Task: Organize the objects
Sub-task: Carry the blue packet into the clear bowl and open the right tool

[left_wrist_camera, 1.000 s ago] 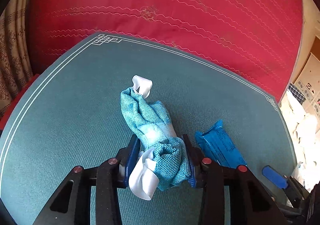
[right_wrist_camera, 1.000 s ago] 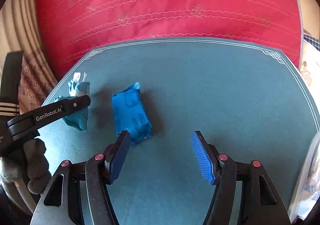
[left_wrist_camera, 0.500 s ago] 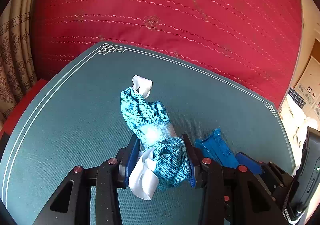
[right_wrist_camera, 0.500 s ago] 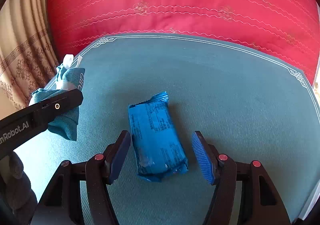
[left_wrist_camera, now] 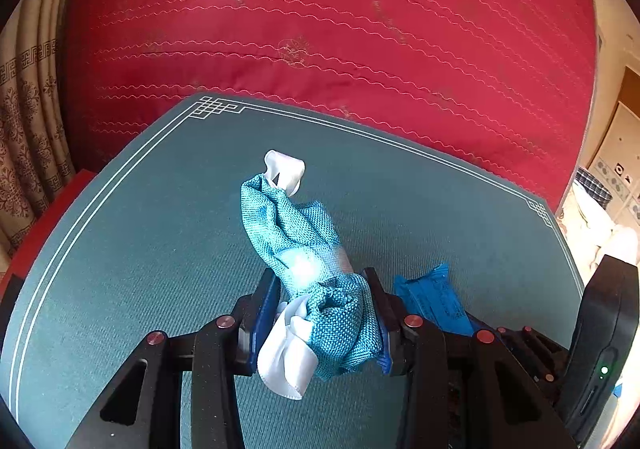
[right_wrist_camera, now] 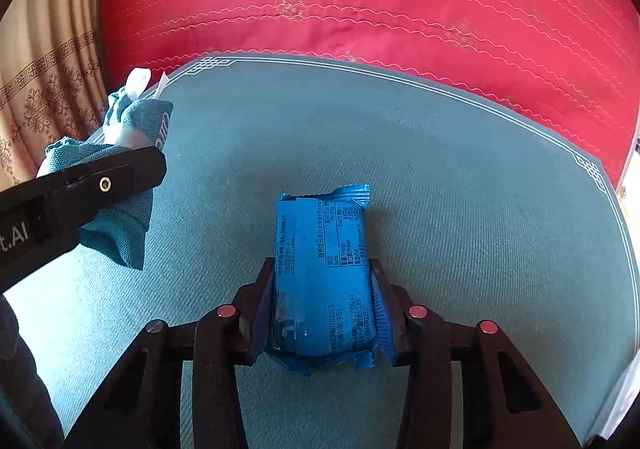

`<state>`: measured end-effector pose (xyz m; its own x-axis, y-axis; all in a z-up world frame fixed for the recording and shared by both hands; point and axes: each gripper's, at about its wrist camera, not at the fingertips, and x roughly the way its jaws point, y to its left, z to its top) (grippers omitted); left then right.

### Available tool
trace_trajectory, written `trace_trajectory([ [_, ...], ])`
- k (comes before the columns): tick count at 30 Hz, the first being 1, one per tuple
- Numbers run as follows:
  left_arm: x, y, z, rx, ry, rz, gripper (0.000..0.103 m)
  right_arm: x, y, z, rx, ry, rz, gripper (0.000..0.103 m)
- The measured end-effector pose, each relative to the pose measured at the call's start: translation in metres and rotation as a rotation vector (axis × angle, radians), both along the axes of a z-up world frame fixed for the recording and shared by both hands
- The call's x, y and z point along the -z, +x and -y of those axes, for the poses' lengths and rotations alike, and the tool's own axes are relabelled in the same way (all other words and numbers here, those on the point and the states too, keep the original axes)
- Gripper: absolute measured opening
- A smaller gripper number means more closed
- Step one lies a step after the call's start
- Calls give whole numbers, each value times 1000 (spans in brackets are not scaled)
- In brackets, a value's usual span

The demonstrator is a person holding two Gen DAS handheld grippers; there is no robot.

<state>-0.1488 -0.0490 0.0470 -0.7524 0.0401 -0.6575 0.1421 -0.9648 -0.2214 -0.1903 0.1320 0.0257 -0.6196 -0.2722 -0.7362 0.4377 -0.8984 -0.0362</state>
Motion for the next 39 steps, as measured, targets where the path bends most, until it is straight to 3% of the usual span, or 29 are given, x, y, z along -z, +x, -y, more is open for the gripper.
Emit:
trace_trajectory([
  [20,-20,18,-54,128,-81,-75,44,-8,58,-73,140,-143,33,42],
  [39,-25,35,-91,241,-121,-114,44,-22,103,-126,241,-233,4,42],
])
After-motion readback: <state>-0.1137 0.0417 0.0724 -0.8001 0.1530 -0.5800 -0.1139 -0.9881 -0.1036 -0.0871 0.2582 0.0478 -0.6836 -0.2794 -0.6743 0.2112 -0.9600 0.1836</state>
